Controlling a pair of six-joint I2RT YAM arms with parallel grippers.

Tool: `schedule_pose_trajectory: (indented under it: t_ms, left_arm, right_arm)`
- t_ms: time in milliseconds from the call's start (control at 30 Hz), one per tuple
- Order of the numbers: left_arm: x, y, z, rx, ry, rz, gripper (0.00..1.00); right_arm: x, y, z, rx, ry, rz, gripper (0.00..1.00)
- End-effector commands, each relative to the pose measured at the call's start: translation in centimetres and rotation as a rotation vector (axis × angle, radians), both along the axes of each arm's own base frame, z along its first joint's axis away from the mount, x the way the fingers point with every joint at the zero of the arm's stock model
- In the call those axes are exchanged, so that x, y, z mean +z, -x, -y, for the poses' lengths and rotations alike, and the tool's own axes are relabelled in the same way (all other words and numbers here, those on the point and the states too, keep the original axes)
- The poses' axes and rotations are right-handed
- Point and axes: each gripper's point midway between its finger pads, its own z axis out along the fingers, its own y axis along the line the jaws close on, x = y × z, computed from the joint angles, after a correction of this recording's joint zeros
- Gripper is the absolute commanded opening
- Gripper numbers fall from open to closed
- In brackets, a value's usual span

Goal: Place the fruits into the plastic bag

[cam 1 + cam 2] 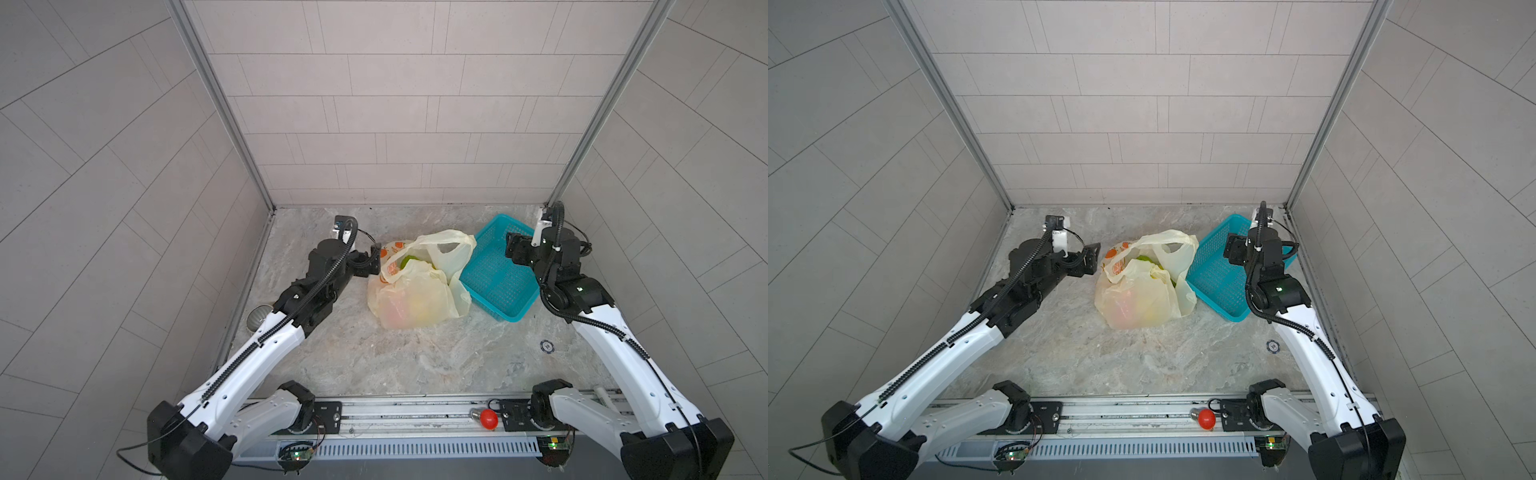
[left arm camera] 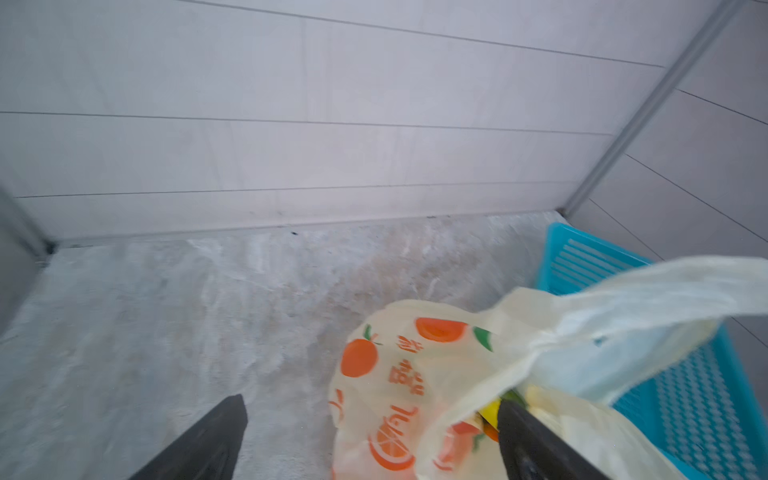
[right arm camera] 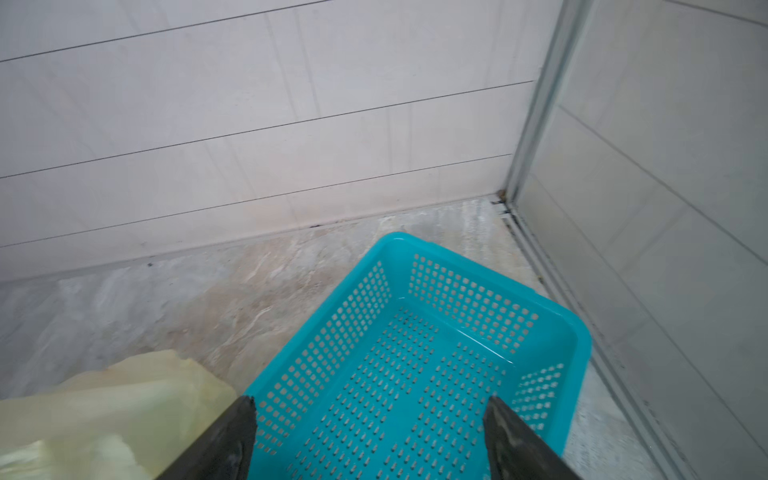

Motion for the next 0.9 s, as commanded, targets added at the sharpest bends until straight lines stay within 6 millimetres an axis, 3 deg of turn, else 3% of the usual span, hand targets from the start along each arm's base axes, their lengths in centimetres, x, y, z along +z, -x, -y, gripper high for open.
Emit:
schedule_pose_trajectory:
  t_ms: [0, 133, 167, 267, 400, 600, 700, 867]
  left_arm:
    - [-3.0, -1.2, -8.1, 0.320, -0.061, -0.066, 1.00]
    - [-8.0, -1.3, -15.0, 0.615, -0.210, -0.145, 1.00]
    - [-9.4, -1.2, -15.8, 0.643, -0.266, -0.163, 1.00]
    - [-12.7, -0.5, -17.4, 0.717, -0.373, -0.215, 1.00]
    - [-15.3, -0.2, -18.4, 0.756, -0.423, -0.223, 1.00]
    - [-18.9, -1.7, -18.6, 0.763, -0.463, -0.249, 1.00]
    - [-19.0, -2.7, -18.2, 0.733, -0.459, -0.231, 1.00]
    - [-18.8, -3.7, -17.8, 0.682, -0.425, -0.165, 1.00]
  right_arm:
    - [-2.1, 1.7, 5.2, -0.284, 0.160, -0.030, 0.89]
    - [-7.1, 2.8, 7.0, -0.394, 0.230, 0.001, 0.90]
    - [-8.9, 3.3, 7.1, -0.391, 0.235, 0.017, 0.98]
    - [-12.2, 5.2, 7.9, -0.444, 0.223, 0.104, 0.99]
    - [-14.3, 5.3, 8.0, -0.450, 0.243, 0.025, 0.99]
    - [-15.7, 0.8, 6.1, -0.365, 0.346, 0.021, 0.99]
    - [-16.5, -0.4, 5.8, -0.366, 0.373, 0.028, 0.99]
    - [-17.7, -2.5, 4.0, -0.216, 0.396, -0.006, 0.99]
